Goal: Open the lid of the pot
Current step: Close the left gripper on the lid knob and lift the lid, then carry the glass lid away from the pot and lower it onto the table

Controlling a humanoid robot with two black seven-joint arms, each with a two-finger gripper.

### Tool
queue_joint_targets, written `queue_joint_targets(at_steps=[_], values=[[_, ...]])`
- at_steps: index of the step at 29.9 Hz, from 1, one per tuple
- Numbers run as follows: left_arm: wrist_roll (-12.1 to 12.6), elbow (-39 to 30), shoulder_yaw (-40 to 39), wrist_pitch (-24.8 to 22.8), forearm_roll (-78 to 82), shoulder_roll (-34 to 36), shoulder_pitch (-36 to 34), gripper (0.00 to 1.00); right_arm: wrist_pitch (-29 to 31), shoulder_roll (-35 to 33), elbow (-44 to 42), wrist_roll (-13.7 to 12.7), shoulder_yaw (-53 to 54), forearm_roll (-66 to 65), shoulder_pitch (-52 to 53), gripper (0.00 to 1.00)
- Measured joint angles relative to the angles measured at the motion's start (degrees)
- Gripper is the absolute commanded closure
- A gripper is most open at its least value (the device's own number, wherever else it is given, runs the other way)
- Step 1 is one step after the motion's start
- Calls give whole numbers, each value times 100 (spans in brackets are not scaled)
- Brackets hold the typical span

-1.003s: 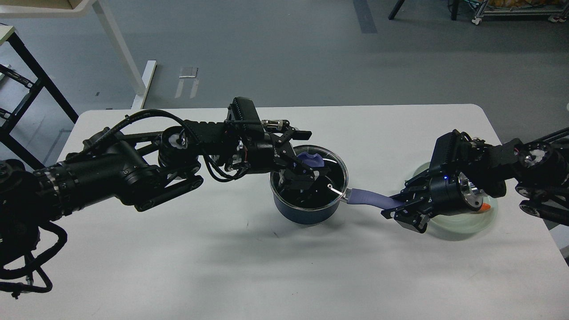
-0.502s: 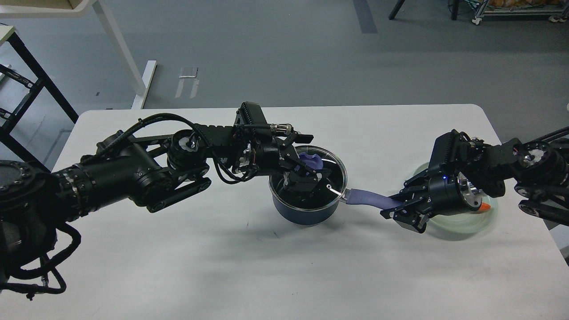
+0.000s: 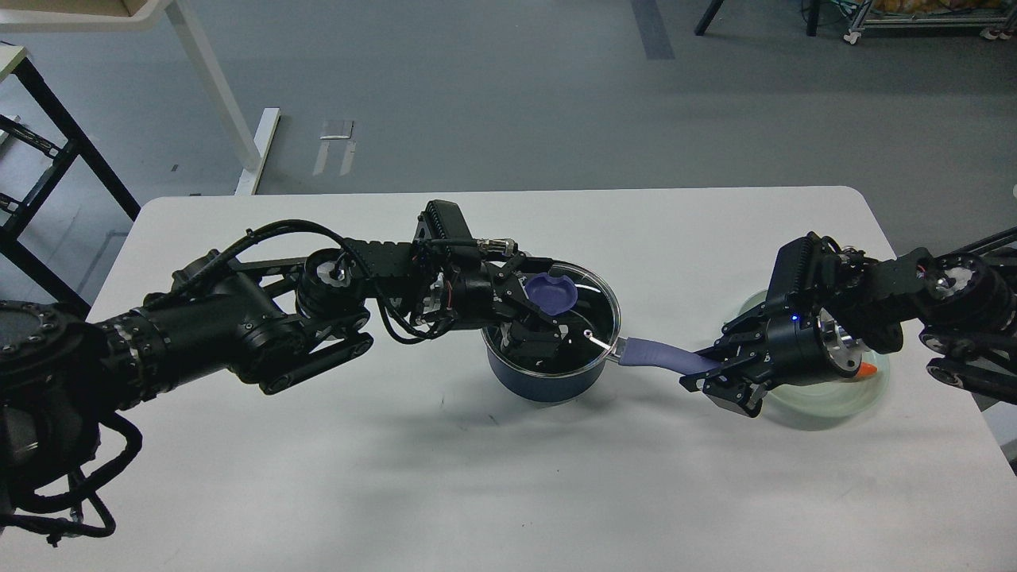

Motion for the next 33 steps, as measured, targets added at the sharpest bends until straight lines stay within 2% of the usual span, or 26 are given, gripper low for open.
queue_joint_targets(at_steps=[2,3,4,6,13,20,25,33], values=[[0,0,0,0,2,1,6,16,0,0,0,0,0,0,0,73],[0,0,0,0,2,1,6,23,0,0,0,0,0,0,0,73],[0,0,0,0,2,1,6,36,0,0,0,0,0,0,0,72],[0,0,0,2,2,1,6,48,0,0,0,-1,0,0,-4,73],[1,-34,0,287,4,37,5,54,0,-7,0,0,-5,0,-10,72],[0,-154,-18,350,6,256,-70,54,0,-9,0,-1,-8,0,-17,72],[-1,-606,-33,351,-13,762,-165,53,0,-9,0,-1,-9,0,-18,72],[0,-1235,-33,535,-241,2034,-169,52,0,-9,0,-1,-9,0,-13,72]])
